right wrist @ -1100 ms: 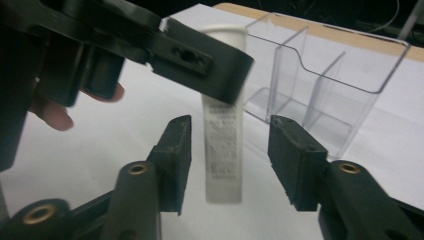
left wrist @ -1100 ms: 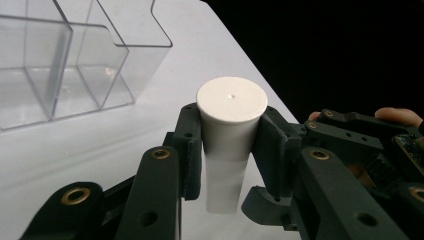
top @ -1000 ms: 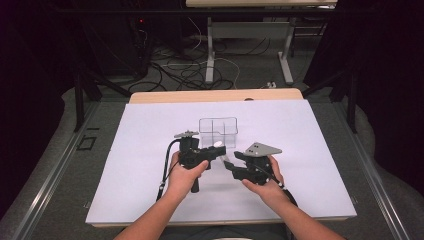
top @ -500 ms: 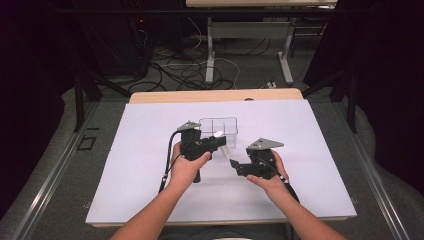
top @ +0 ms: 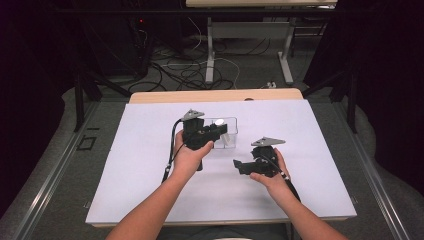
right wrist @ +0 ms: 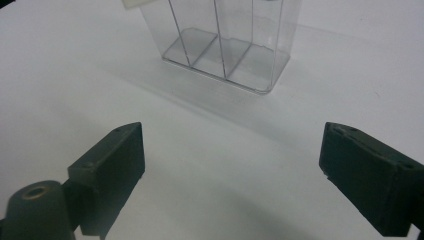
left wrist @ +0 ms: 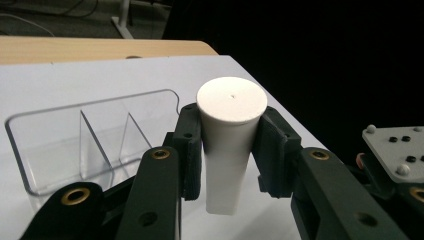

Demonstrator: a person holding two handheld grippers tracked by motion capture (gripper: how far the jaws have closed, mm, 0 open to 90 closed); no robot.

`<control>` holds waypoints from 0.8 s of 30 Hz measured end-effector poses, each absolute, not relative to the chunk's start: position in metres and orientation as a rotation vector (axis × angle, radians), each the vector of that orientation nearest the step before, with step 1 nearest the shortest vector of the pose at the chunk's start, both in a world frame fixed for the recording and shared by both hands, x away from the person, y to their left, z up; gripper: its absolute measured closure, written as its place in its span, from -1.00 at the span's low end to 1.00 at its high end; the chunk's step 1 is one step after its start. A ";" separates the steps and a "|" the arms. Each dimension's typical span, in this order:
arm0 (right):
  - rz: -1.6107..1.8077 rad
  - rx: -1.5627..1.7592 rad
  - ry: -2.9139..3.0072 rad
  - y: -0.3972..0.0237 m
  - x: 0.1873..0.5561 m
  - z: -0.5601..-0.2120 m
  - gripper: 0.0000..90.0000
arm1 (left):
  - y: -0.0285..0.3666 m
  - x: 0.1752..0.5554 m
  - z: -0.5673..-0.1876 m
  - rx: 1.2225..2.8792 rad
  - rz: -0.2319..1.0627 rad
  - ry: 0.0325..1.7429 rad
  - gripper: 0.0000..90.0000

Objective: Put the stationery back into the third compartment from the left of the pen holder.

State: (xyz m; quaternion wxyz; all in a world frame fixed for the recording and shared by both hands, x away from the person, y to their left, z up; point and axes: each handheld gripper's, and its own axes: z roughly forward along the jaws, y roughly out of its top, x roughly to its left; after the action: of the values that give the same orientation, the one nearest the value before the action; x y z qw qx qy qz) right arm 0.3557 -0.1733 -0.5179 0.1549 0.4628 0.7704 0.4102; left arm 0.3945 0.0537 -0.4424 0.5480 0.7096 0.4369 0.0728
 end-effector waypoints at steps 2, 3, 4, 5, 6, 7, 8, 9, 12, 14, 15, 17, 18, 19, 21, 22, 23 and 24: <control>1.170 1.328 2.206 -0.173 0.356 -0.519 -0.87 | 0.051 0.396 -0.440 1.680 0.195 1.026 0.48; 1.168 1.327 2.206 -0.173 0.357 -0.519 -0.90 | 0.050 0.397 -0.438 1.682 0.205 1.023 0.48; 1.166 1.329 2.206 -0.174 0.357 -0.519 -0.92 | 0.049 0.398 -0.437 1.679 0.217 1.018 0.48; 1.176 1.326 2.201 -0.174 0.357 -0.520 -0.95 | 0.048 0.399 -0.436 1.687 0.225 1.010 0.48; 1.166 1.334 2.203 -0.174 0.357 -0.519 -0.98 | 0.047 0.400 -0.435 1.688 0.234 1.006 0.48; 1.163 1.336 2.204 -0.174 0.357 -0.519 -1.00 | 0.045 0.400 -0.435 1.689 0.238 1.007 0.48; 1.159 1.339 2.208 -0.174 0.358 -0.519 -1.00 | 0.044 0.401 -0.435 1.688 0.249 1.001 0.48; 1.155 1.334 2.210 -0.174 0.358 -0.520 -1.00 | 0.043 0.402 -0.435 1.691 0.256 1.000 0.48; 1.154 1.343 2.211 -0.174 0.358 -0.520 -1.00 | 0.039 0.404 -0.435 1.689 0.280 0.991 0.48; 1.153 1.345 2.205 -0.174 0.358 -0.520 -1.00 | 0.036 0.405 -0.435 1.691 0.299 0.991 0.48; 1.154 1.351 2.202 -0.175 0.358 -0.520 -1.00 | 0.035 0.405 -0.435 1.694 0.309 0.987 0.48; 1.175 1.359 2.192 -0.175 0.357 -0.520 -1.00 | 0.033 0.407 -0.436 1.702 0.332 0.980 0.48; 1.160 1.364 2.206 -0.176 0.357 -0.520 -1.00 | 0.031 0.408 -0.437 1.701 0.339 0.977 0.48; 1.173 1.374 2.207 -0.176 0.357 -0.520 -1.00 | 0.030 0.409 -0.438 1.696 0.340 0.979 0.48; 1.186 1.393 2.204 -0.176 0.356 -0.520 -1.00 | 0.028 0.411 -0.440 1.702 0.350 0.974 0.48; 1.184 1.392 2.204 -0.176 0.355 -0.520 -1.00 | 0.027 0.413 -0.441 1.711 0.358 0.974 0.48; 1.183 1.396 2.203 -0.176 0.355 -0.520 -1.00 | 0.026 0.414 -0.442 1.715 0.371 0.968 0.48; 1.191 1.390 2.203 -0.176 0.355 -0.520 -1.00 | 0.026 0.416 -0.442 1.719 0.379 0.967 0.48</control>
State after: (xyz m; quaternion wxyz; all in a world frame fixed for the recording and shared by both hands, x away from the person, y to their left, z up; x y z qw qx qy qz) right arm 0.3549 -0.1764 -0.5199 0.1384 0.4808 0.7617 0.4117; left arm 0.4155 0.0261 -0.4423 0.5367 0.7223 0.4061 0.1594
